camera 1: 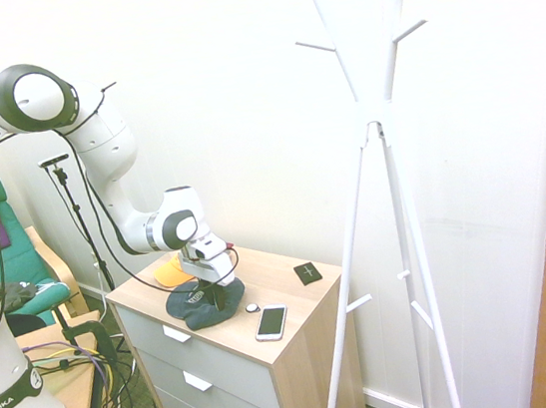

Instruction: Hang the cap

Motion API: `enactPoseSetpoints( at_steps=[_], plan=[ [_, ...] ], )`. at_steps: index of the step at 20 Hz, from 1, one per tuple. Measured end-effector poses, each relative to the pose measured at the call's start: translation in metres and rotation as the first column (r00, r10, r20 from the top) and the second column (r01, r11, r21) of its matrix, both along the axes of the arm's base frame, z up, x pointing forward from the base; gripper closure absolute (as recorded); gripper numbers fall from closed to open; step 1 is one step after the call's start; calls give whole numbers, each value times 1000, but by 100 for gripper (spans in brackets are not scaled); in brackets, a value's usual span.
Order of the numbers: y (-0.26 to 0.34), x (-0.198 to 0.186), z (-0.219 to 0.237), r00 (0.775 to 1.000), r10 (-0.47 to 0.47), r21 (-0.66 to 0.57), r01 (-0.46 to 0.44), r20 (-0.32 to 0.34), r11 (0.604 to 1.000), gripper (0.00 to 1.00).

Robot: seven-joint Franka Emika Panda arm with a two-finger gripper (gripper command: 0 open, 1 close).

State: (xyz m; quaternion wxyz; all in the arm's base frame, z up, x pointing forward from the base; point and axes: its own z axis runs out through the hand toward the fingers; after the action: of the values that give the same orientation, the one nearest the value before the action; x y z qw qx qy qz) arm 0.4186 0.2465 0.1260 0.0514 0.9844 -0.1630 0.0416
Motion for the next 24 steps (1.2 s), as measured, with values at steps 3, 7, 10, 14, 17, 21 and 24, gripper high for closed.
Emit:
enactPoseSetpoints(
  at_steps=[3,7,10,14,17,21,24],
  plan=[
    [-2,0,-1,1000,-2,-2,2,2,1000,100],
    [-2,-1,-1,1000,1,-3,-1,5,1000,100],
    [-3,-1,-1,1000,0,-2,0,9,1000,100],
    [-3,5,4,1000,-17,8,16,26,1000,100],
    [1,26,46,997,-36,18,35,69,999,100],
    [6,53,149,987,-45,14,43,152,999,100],
    [2,58,218,981,-55,-21,60,185,998,100]
  ],
)
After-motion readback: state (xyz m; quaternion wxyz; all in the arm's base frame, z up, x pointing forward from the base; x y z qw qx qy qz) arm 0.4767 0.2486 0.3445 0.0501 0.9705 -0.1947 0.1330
